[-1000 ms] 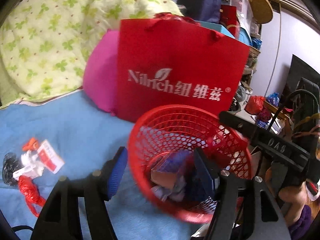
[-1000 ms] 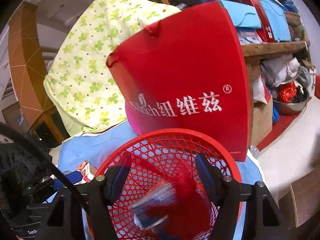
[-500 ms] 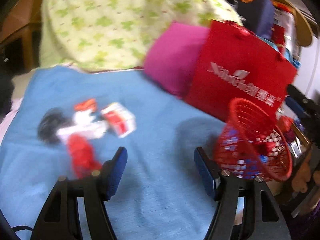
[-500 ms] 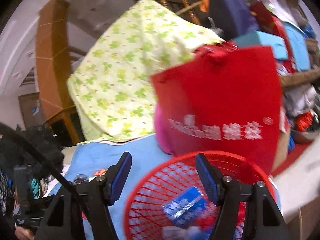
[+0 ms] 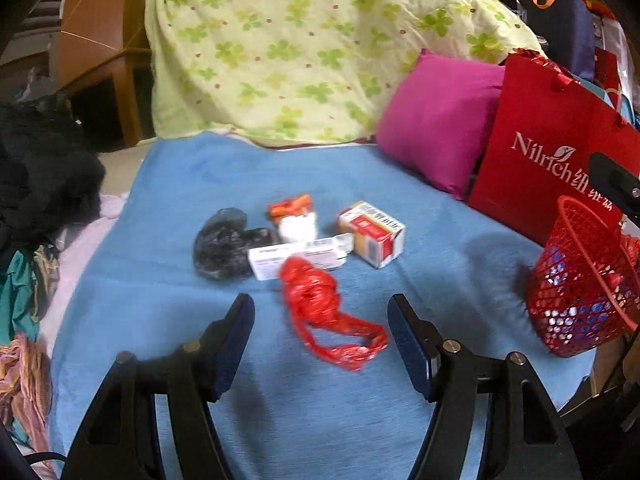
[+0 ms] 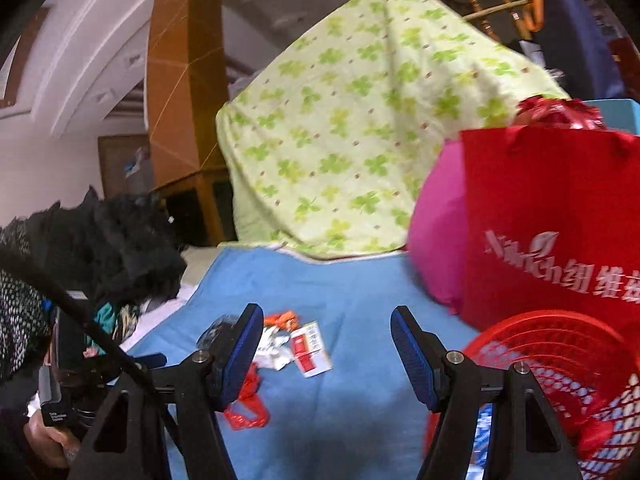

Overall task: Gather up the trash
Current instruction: 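Move both open tools back over the remaining trash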

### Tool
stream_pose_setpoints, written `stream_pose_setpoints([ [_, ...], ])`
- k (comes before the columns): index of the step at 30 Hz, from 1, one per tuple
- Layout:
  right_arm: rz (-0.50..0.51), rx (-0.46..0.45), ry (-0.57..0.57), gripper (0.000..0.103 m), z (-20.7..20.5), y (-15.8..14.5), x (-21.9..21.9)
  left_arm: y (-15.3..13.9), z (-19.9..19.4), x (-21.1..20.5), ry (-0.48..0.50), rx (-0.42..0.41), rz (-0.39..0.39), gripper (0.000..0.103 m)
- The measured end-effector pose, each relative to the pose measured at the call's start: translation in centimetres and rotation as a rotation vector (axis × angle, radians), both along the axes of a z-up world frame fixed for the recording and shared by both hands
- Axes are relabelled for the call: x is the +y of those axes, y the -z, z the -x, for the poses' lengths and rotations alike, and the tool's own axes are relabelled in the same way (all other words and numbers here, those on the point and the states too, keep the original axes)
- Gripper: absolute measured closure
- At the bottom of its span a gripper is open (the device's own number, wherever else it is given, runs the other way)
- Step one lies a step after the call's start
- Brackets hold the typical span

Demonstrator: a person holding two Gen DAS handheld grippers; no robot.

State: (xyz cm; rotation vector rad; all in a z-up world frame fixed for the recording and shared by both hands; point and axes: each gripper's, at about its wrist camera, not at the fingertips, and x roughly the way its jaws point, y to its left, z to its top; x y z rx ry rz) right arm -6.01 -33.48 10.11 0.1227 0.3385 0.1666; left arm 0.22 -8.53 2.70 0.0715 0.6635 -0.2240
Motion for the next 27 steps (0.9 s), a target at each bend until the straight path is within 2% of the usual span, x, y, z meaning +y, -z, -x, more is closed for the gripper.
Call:
stream_pose_setpoints([
  [7, 0.018, 0.121, -0.034, 0.032, -3.0, 2.4, 3.0, 0.8, -0.3, 2.3, -0.045, 0.003, -0.015, 0.033],
  [17, 0.038, 0.243, -0.061, 0.032, -5.5, 5.1, 5.5, 1.9, -0.6, 5.7, -0.115, 0.011, -0.026, 0.033],
  [27, 0.047, 0.338, -0.107, 0.032, -7.6, 7.6, 8.4, 3.2, -1.4, 7.5, -0.143, 0.025, -0.028, 0.033],
])
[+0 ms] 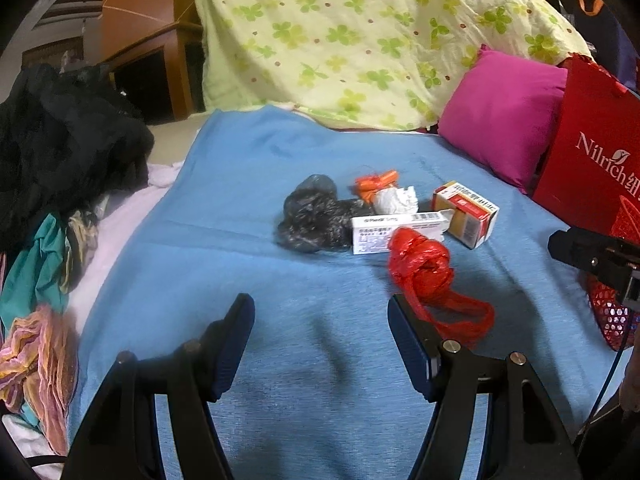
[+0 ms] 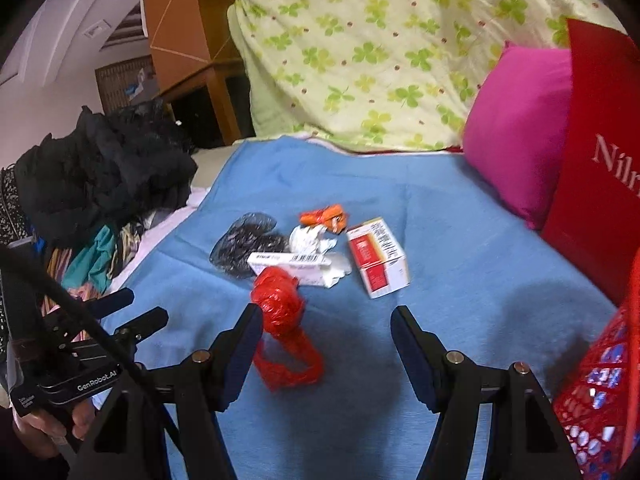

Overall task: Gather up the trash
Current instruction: 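Move both open tools back over the remaining trash, then grasp the black plastic bag with left tool while right tool grasps another red bag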

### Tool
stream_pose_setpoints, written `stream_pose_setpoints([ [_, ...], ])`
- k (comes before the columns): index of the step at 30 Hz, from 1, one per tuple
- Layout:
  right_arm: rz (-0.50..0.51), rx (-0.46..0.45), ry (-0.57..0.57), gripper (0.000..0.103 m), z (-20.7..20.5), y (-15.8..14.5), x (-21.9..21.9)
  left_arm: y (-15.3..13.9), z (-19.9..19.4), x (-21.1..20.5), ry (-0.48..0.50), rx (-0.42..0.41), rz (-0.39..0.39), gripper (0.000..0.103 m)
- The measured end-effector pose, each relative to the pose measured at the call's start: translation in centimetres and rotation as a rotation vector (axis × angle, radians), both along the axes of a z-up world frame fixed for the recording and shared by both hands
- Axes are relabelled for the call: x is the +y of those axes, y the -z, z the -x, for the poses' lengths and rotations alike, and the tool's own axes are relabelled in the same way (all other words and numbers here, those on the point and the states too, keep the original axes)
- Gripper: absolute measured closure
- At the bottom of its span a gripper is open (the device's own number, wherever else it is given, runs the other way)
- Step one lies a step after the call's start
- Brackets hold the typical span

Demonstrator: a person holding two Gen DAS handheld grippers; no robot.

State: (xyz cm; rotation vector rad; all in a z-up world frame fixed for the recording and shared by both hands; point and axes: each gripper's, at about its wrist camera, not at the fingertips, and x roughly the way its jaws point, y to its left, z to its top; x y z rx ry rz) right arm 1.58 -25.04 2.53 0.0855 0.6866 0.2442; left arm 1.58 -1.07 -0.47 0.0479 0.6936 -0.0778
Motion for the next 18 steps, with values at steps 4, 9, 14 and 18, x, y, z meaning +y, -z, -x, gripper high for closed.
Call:
stream_pose_setpoints([
  [4, 0.004, 0.024, -0.015, 0.032, -0.7, 0.8, 1.0, 0.9, -0.5, 1.0, -0.02, 0.018, 0.016, 0.033],
  [9, 0.014, 0.052, -0.031, 0.033, -1.6, 1.9, 2.2, 2.4, -1.3, 2.3, -0.051, 0.05, 0.049, 0.033],
  [14, 0.022, 0.081, -0.044, 0.034, -3.1, 3.2, 3.7, 3.3, -2.6, 3.7, -0.106, 0.083, 0.079, 0.033],
  [18, 0.023, 0.094, -0.046, 0.037, -4.6, 4.0, 5.1, 3.6, -3.6, 4.6, -0.137, 0.101, 0.091, 0.033],
])
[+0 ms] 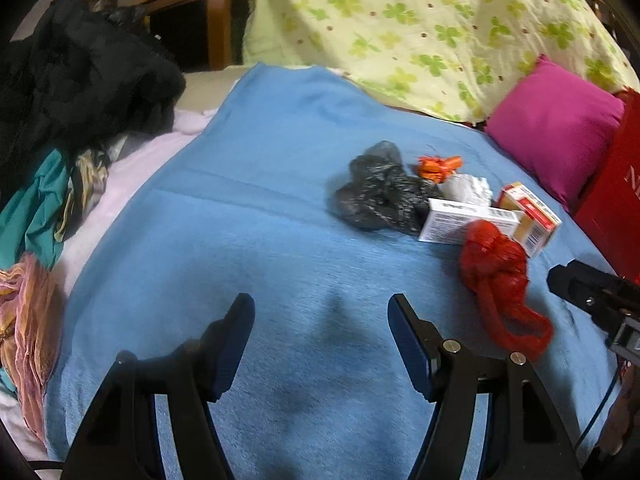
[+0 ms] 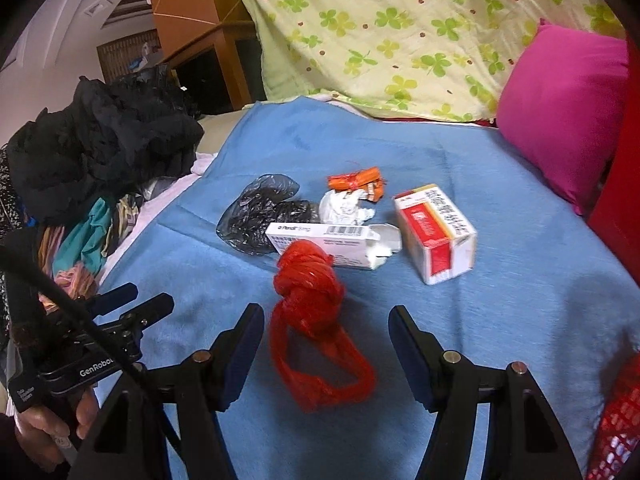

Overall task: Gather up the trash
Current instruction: 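Grasp the black plastic bag with left tool while right tool grasps another red bag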

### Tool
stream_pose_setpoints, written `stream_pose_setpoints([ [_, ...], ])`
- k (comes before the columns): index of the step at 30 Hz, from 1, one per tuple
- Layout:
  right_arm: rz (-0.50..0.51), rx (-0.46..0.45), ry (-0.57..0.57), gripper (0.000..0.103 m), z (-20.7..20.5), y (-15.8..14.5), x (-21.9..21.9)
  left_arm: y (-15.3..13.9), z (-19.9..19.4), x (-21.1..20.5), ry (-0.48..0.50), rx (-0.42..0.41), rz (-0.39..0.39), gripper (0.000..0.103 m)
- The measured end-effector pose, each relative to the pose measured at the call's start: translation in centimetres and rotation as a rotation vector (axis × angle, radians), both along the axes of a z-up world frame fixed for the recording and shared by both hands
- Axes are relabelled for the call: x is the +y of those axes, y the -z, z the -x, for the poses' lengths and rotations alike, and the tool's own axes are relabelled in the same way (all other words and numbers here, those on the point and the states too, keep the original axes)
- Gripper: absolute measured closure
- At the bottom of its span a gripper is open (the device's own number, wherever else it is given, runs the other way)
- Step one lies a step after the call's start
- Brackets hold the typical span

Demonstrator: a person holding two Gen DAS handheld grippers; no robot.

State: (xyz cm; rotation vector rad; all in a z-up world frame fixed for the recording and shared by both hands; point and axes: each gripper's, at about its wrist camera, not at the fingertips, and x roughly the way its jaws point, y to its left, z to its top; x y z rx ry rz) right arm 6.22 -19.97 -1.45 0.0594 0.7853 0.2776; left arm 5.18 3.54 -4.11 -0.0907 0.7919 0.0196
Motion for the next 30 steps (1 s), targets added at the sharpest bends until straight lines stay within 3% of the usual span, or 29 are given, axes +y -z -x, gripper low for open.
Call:
stream_pose_setpoints([
  [7, -0.003, 0.077, 0.036, 0.05, -3.5, 2.6, 1.4, -0.6, -3.9, 0.9, -0.018, -0.055, 0.044, 0.033],
  [12, -0.065, 0.153, 0.034, 0.062, -4.7, 4.1, 1.3, -0.7, -7.4, 0.4, 0.025, -0.088, 0.129, 0.033],
  [17, -0.047, 0.141, 0.021, 0.064, -4.5, 4.1, 1.8, 0.0, -10.8, -0.5, 0.073, -0.077, 0.218, 0.033],
  [23, -0.069, 0.177, 0.01, 0.064, -4.4, 4.6, 1.8, 1.4, -13.4, -1.8, 0.131, -0.015, 0.239, 0.033],
  [24, -0.065, 0.181, 0.01, 0.064, -4.4, 4.7, 2.0, 1.6, -13.6, -1.8, 0.133, -0.008, 0.244, 0.035],
  [27, -0.047, 0.172, -0.001, 0.064, -4.2, 4.6, 2.5, 2.2, -14.5, -1.7, 0.142, 0.02, 0.275, 0.055],
  [30, -0.045, 0.166, 0.0, 0.064, -4.1, 4.5, 2.6, 2.1, -14.6, -1.6, 0.162, 0.018, 0.309, 0.067],
])
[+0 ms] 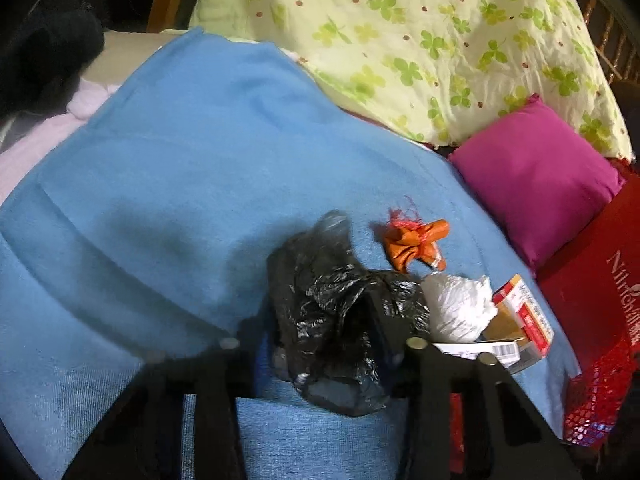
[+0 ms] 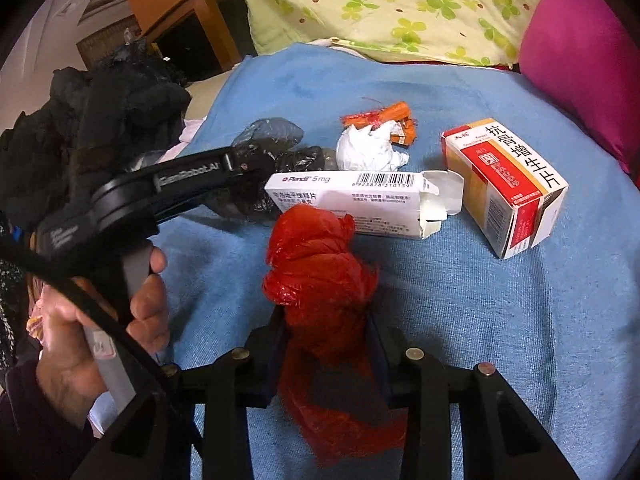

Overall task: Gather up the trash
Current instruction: 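Grasp the black plastic bag with left tool while right tool grasps another red bag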

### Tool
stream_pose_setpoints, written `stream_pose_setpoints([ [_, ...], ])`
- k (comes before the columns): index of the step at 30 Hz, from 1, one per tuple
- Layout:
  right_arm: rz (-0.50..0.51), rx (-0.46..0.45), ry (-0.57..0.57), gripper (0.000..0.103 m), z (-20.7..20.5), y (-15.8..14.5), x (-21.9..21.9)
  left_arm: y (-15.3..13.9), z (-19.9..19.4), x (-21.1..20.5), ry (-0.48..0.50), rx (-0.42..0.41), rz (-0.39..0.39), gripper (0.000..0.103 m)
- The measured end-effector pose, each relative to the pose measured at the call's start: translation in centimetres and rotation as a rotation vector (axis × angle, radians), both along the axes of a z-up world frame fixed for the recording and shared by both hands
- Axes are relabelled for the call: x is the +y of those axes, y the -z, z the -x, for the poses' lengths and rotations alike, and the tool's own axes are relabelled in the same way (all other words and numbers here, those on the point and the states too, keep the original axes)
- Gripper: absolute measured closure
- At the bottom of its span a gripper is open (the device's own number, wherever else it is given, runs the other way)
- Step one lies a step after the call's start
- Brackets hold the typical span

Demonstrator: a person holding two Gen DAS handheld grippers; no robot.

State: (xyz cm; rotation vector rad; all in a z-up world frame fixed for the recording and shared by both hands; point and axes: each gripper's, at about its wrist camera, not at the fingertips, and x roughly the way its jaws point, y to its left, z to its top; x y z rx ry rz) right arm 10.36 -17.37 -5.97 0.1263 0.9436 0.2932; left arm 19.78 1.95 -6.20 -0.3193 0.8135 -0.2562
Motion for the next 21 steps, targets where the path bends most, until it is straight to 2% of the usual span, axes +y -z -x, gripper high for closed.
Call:
stream_pose_setpoints([
  [1, -0.003, -0.001, 0.002, 0.064, 0.0, -0.1, -0.1, -0.2, 0.1, -0.1, 0.007, -0.006, -0.004, 0.081],
  [3, -0.007, -0.001, 0.006, 0.065, 0.0, -0.2, -0.2, -0.5, 0.3, -0.2, 0.012, -0.003, -0.015, 0.093],
  [4, -0.008, -0.005, 0.007, 0.065, 0.1, -0.3, -0.2, -0.6, 0.4, -0.1, 0.012, -0.004, -0.015, 0.095],
  [7, -0.008, -0.016, 0.0, 0.065, 0.4, -0.6, -0.2, -0.9, 0.7, 0.2, 0.006, -0.006, -0.02, 0.1],
  [14, -0.016, -0.029, 0.006, 0.065, 1.0, -1.1, -0.8, -2.5, 1.7, 1.7, -0.032, -0.052, -0.022, 0.101],
  [21, -0.028, 0.025, 0.009, 0.065, 0.4, -0.5, -0.8, -2.1, 1.7, 2.3, -0.063, -0.04, -0.06, 0.101],
])
